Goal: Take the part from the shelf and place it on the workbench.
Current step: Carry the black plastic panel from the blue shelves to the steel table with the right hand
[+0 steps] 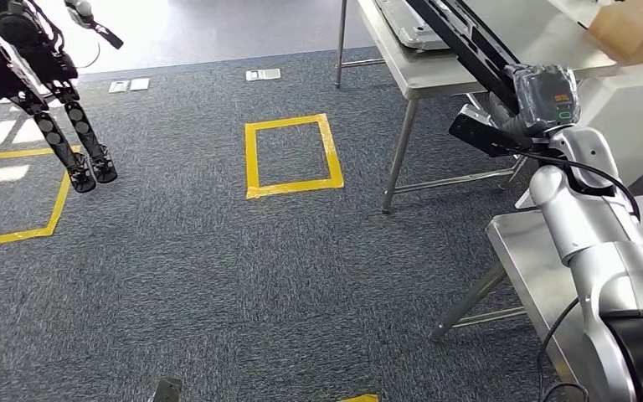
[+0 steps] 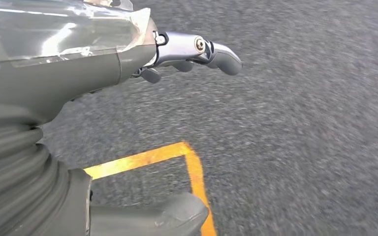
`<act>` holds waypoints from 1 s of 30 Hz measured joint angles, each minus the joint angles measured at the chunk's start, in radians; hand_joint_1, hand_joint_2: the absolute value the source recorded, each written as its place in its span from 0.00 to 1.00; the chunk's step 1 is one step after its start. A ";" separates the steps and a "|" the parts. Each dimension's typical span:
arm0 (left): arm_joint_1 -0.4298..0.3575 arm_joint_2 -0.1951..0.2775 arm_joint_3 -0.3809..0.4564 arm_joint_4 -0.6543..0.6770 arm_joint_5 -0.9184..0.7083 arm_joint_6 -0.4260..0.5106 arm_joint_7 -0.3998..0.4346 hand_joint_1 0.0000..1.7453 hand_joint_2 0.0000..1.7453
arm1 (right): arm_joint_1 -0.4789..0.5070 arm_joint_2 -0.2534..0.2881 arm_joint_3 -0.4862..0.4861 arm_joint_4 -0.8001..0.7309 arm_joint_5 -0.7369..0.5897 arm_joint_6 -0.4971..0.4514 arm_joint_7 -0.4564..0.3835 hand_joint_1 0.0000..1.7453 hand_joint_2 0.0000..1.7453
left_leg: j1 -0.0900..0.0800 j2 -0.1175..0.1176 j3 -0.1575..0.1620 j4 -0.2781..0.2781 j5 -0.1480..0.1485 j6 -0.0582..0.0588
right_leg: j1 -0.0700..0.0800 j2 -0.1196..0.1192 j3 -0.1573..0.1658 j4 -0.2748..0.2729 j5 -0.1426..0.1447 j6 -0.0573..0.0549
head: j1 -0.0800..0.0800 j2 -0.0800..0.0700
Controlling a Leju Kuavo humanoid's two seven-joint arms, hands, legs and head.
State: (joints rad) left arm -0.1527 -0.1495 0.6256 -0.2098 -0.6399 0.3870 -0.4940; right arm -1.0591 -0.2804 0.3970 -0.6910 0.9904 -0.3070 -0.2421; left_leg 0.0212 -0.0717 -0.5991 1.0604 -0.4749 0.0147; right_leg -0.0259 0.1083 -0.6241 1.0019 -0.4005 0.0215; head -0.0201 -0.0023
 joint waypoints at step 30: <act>0.011 -0.008 0.033 -0.001 0.037 0.057 -0.156 0.00 1.00 | -0.019 -0.024 -0.007 0.076 0.089 -0.044 0.048 0.97 1.00 | 0.005 0.002 -0.019 0.024 0.007 -0.005 | -0.001 -0.011 0.017 0.002 -0.013 0.001 | 0.006 0.000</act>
State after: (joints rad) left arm -0.1414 -0.1577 0.6582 -0.2106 -0.6030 0.4442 -0.6500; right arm -1.0779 -0.3044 0.3897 -0.6147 1.0790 -0.3509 -0.1938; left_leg 0.0265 -0.0700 -0.6183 1.0847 -0.4681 0.0092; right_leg -0.0266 0.0974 -0.6068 1.0035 -0.4136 0.0221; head -0.0137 -0.0023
